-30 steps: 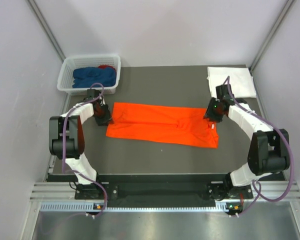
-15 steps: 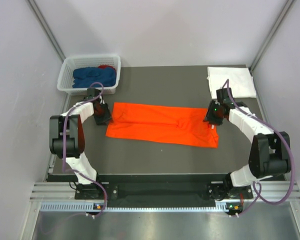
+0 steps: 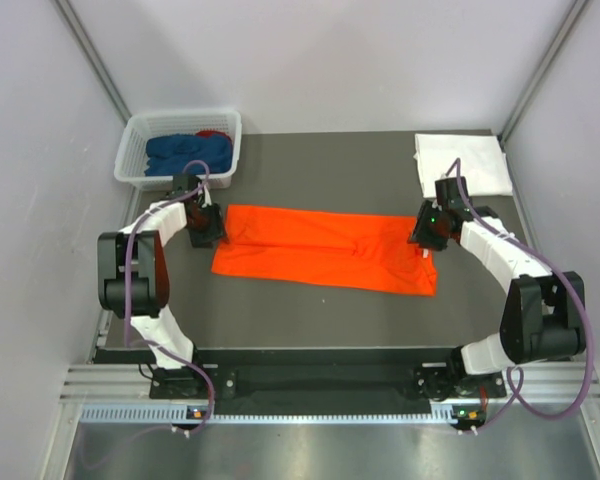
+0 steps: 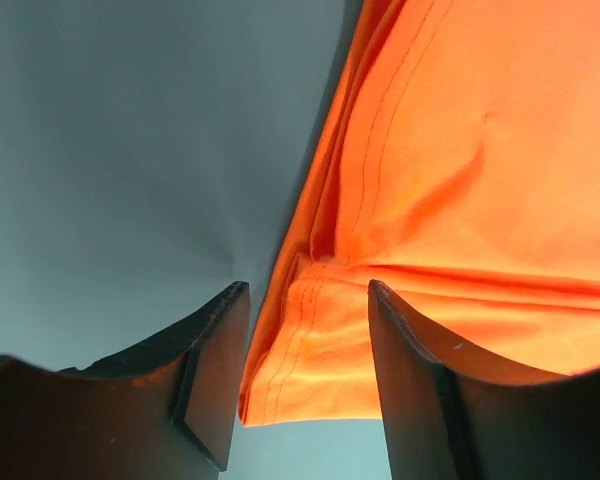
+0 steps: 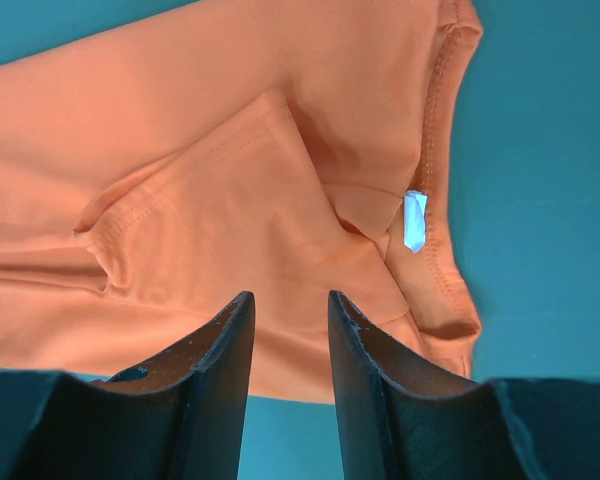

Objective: Fold and stack the t-shirts
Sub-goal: Fold the tshirt

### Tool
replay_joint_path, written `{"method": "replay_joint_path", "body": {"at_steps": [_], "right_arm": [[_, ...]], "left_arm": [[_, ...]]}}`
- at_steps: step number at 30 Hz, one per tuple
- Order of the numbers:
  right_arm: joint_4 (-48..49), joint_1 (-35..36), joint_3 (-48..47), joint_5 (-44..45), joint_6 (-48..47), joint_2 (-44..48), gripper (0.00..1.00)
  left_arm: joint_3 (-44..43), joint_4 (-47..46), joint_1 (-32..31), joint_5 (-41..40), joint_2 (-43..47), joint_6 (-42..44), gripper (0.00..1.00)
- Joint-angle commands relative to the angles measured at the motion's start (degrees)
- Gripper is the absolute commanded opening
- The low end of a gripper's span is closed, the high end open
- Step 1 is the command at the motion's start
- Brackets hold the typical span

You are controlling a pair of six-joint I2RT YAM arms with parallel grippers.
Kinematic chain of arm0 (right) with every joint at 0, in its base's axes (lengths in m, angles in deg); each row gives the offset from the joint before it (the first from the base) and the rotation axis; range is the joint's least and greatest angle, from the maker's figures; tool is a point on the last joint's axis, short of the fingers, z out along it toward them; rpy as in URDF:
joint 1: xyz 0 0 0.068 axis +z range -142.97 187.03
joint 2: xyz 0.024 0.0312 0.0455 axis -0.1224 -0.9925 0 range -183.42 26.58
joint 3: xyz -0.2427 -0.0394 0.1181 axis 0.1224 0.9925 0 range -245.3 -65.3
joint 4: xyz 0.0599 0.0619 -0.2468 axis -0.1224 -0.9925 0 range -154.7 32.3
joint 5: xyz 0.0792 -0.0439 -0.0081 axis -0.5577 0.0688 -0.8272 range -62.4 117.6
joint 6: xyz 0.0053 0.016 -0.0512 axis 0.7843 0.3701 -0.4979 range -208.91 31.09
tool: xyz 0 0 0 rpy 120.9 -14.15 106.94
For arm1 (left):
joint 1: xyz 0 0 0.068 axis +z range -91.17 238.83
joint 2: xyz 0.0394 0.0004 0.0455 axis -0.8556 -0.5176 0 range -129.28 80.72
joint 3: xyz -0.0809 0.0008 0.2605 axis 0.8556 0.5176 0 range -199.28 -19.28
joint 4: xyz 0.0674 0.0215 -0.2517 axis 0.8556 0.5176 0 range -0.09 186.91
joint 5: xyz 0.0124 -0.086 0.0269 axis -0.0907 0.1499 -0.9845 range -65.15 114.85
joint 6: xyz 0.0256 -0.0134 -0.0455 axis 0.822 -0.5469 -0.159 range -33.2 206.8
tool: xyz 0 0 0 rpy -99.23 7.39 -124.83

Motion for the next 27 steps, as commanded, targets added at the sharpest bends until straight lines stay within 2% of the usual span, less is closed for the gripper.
{"method": "replay_joint_path", "body": {"at_steps": [1,11,18,19,21,25,27], "right_arm": [[2.35,-0.72,0.37,-0.29,-1.01,1.16,0.36],[3.58,-0.72,1.96,-0.11,-1.01,2.03,0.36],[2.62,-0.72,0.29,0.94,-1.53,0.28,0.37],[2.44,-0.72,0.20,0.85,-1.45,-0.16,0.37],[2.44,-0.72,0.11,0.07,-1.27,-0.69,0.38],[3.76,-0.81,1.34,-1.61,-1.71,0.00,0.39],[4.72,-0.89,2.48,-2.22,-1.71,1.32,0.39]], "left_arm": [[-2.36,0.41,0.31,0.75,-1.88,1.68,0.56],[-6.31,0.14,0.31,-0.22,-7.86,2.03,0.52],[-5.96,0.32,0.22,2.50,-9.09,1.59,0.29],[-5.79,0.32,0.22,2.68,-9.70,1.33,0.18],[-5.96,0.23,0.22,3.03,-10.58,-0.25,0.02],[-5.00,-0.90,0.13,6.53,-11.04,-2.28,0.00],[-3.77,0.05,0.22,3.66,-10.07,-4.29,0.00]]}}
